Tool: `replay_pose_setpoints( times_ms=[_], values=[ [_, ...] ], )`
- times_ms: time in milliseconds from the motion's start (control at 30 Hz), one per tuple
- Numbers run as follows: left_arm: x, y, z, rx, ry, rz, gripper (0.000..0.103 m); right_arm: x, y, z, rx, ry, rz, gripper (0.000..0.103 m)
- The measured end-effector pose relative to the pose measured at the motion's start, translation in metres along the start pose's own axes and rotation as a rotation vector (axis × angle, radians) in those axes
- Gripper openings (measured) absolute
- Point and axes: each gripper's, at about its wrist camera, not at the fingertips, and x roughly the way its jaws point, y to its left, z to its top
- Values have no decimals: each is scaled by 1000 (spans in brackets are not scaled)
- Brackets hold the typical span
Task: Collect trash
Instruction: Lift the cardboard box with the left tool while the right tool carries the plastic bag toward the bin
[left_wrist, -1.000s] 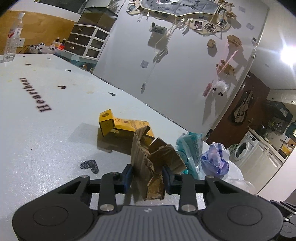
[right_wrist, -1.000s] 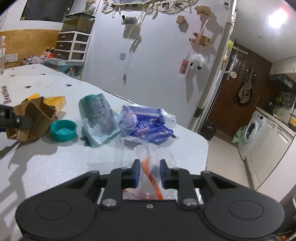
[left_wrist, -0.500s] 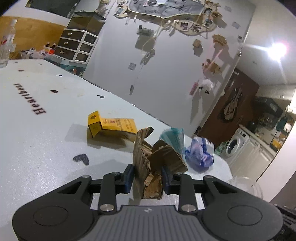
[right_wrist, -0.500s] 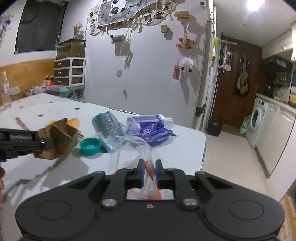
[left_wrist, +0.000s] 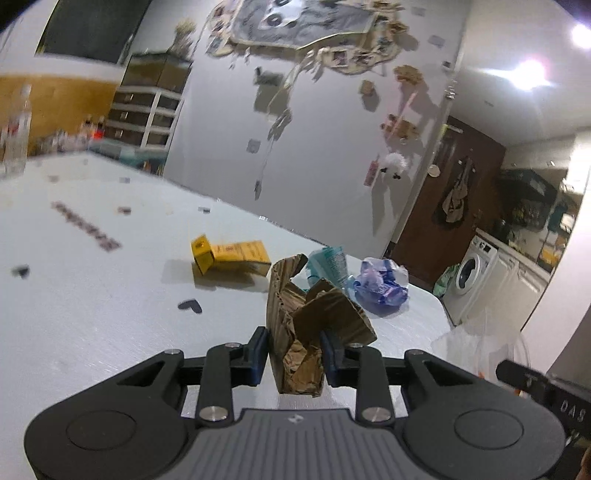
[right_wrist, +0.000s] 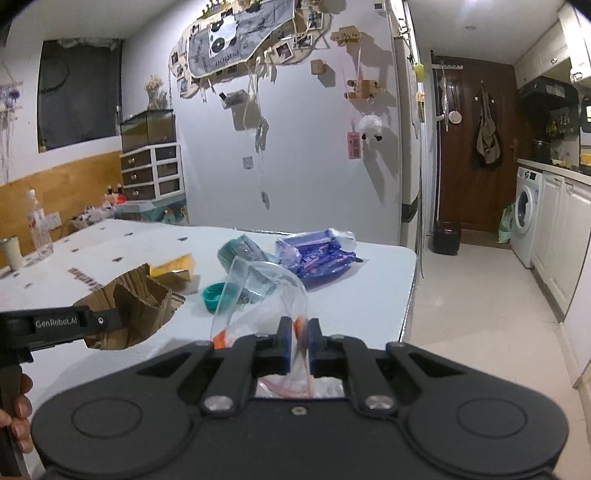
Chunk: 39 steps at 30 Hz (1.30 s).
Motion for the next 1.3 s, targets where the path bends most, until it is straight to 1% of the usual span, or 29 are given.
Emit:
replay_pose_setpoints(
  times_ms=[300, 500, 667, 867, 1033, 1300],
  values=[
    [-51, -28, -8, 104, -32, -30, 31, -50, 1, -5, 23, -33, 10, 8],
    [-73, -47, -18, 159, -39, -49, 31, -82, -5, -8, 52, -69, 14, 7],
    [-85, -56, -26, 175, -35, -56, 31, -101, -12, -12, 69, -85, 3, 7],
    [-101, -75, -30, 202, -48, -78, 31, -124, -22, -19, 76, -101, -14, 7],
    [-112, -98, -38, 237, -53, -115, 31, -145, -36, -26, 93, -121, -34, 7],
    [-118, -136, -56, 273, -38, -171, 31, -176, -68, -38, 131, -144, -85, 7]
  ],
)
